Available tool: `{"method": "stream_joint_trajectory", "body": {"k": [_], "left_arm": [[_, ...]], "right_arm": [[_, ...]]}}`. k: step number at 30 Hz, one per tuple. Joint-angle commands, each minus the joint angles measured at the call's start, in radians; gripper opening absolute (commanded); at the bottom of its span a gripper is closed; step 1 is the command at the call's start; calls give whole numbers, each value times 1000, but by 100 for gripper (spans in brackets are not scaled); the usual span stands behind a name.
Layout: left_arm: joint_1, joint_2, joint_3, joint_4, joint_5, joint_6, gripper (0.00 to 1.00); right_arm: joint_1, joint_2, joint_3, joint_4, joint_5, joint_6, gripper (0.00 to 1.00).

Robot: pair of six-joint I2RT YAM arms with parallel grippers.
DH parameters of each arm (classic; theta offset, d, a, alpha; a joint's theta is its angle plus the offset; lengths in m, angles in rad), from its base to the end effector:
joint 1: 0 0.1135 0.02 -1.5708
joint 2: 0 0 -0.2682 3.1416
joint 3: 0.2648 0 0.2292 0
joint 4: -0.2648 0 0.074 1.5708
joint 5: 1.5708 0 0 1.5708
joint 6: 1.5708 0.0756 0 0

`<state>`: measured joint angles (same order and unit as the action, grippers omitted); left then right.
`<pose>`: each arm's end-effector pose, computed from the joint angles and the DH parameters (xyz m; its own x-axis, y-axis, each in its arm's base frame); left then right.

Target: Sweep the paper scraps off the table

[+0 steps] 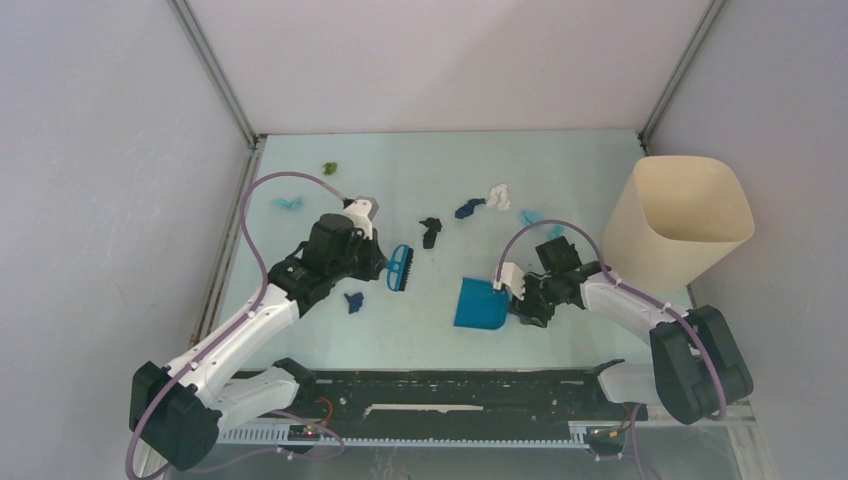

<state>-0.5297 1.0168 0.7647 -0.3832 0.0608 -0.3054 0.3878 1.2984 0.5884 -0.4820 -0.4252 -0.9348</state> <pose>0.1948 -0.1194 0.2558 -0.6527 0.0344 -0.7568 0.3673 0.8881 -0.2764 0.1803 0.1073 0.1404 -0.1202 -0.8407 -0.5280 -0.9804 0.1840 -0.0699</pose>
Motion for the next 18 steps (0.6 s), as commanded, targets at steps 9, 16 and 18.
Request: {"method": "stream_joint_trajectory", "body": {"k": [9, 16, 18], "left_arm": [[7, -8, 11, 58, 43, -24, 0], [7, 31, 71, 118, 63, -153, 0], [5, 35, 65, 188, 63, -248, 0]], "right_arm": [[8, -134, 84, -187, -10, 35, 17], [-104, -307, 179, -305, -86, 209, 0], [-188, -343, 236, -302, -114, 292, 0]]}}
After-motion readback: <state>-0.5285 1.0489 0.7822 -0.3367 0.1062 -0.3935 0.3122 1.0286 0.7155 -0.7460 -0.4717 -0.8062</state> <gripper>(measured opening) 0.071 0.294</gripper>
